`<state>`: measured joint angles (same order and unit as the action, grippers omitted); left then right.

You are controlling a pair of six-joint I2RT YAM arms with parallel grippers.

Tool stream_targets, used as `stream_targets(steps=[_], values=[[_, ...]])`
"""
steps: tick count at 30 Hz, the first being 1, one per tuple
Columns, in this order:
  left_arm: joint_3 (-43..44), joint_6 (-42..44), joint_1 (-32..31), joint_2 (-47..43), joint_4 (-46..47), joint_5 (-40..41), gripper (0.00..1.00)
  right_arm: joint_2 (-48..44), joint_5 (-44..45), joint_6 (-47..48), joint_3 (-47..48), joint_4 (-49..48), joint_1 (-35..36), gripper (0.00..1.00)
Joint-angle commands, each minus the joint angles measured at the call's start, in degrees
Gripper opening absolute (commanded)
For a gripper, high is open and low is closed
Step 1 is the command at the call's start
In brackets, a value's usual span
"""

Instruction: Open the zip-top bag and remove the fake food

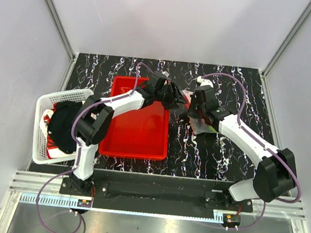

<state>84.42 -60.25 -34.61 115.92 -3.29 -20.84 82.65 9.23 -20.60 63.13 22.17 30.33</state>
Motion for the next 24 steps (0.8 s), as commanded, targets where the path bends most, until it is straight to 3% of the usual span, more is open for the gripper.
stream_targets(steps=[1,2,4,5,6,7,8,9,12,13,15,20,24], values=[[3.11,0.66,-0.37,1.15,3.11,-1.74,0.48,-2.93,-1.94,-1.55,-0.47,-1.87,-0.18,0.0],[3.99,1.44,-0.46,1.33,3.11,-2.01,0.36,-3.02,-2.2,-1.64,-0.82,-1.96,-0.18,0.0],[5.4,3.02,-0.46,2.11,3.2,-3.15,0.23,-3.55,-2.38,-2.07,-1.17,-1.87,-0.18,0.0],[6.97,5.56,-0.46,2.29,3.11,-3.68,0.03,-3.81,-2.55,-1.9,-1.43,-1.78,-0.18,0.0],[7.94,7.41,-0.63,2.73,2.42,-4.29,0.0,-4.08,-2.55,-1.81,-1.35,-1.44,-0.27,0.01],[8.99,9.43,-0.72,3.0,1.45,-5.51,0.0,-4.6,-2.55,-1.55,-0.91,-0.65,-1.4,0.07],[10.4,13.8,-0.9,3.61,0.49,-6.48,0.0,-4.78,-3.34,-1.37,1.01,1.8,-2.63,0.19],[12.24,16.1,-1.07,3.87,-1.26,-7.36,0.0,-5.04,-4.48,-1.37,2.07,3.04,-3.95,0.41],[13.4,22.97,-1.77,3.18,-2.16,-11.14,0.0,-6.1,-8.09,-1.63,6.81,7.61,-9.4,0.61],[13.4,24.38,-1.86,2.74,-2.25,-12.2,0.0,-6.53,-7.66,-1.72,8.22,8.84,-10.19,0.82],[13.4,28.59,-2.47,1.34,-2.95,-12.73,0.0,-7.15,-6.16,-2.51,11.21,11.04,-11.69,0.99],[15.33,35.88,-2.92,-0.69,-4.35,-16.16,0.0,-5.84,-11.93,0.9,17.88,12.72,-14.94,1.0],[21.65,41.17,-3.45,-0.61,-11.55,-18.88,0.0,-3.03,-17.58,5.3,20.8,12.1,-19.59,1.0]])
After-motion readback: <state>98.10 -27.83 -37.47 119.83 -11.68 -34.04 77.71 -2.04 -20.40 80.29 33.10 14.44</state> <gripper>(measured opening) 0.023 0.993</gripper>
